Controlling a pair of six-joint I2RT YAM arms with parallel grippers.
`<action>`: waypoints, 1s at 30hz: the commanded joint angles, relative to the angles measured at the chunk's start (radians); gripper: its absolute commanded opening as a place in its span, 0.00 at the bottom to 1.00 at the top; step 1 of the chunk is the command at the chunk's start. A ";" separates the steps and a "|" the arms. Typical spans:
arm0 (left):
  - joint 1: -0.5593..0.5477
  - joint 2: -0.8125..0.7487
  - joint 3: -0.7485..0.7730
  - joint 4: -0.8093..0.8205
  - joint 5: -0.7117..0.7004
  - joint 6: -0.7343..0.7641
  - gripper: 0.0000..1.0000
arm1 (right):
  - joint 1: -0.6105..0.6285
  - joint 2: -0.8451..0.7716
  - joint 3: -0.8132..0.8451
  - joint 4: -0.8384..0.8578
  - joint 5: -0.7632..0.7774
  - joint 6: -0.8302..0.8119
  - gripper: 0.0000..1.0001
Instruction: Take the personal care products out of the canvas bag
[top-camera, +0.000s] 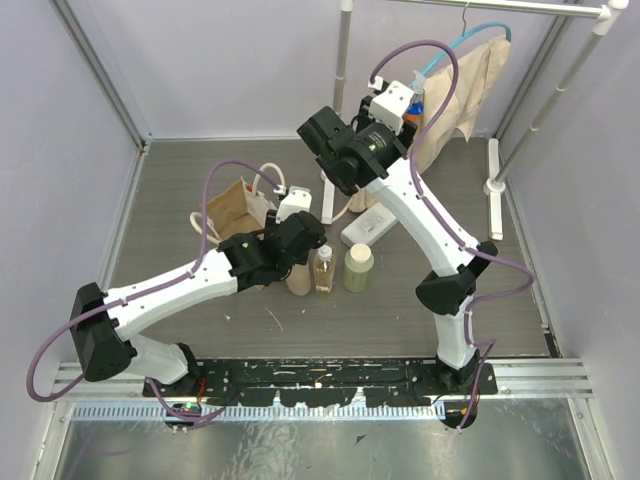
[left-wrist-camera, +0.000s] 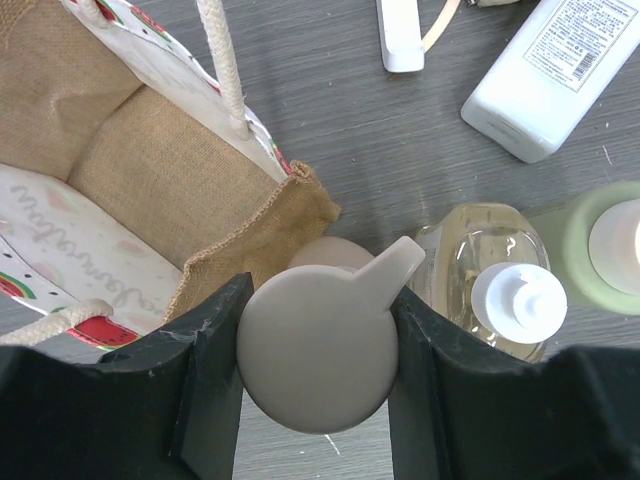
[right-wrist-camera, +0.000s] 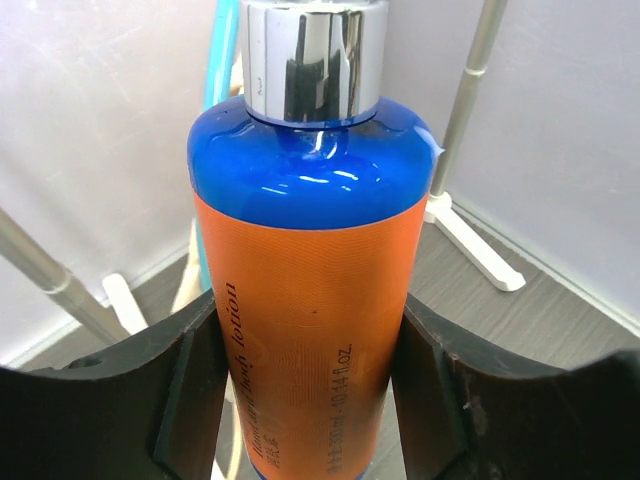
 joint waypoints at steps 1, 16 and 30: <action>-0.002 -0.037 0.000 0.078 -0.032 -0.018 0.47 | -0.002 -0.070 -0.052 0.011 0.260 -0.025 0.01; -0.003 -0.083 -0.023 0.079 -0.074 -0.019 0.48 | -0.110 -0.281 -0.433 1.123 -0.485 -0.962 0.01; -0.003 -0.101 -0.029 0.084 -0.082 0.015 0.50 | -0.388 -0.859 -1.019 1.222 -1.017 -1.039 0.01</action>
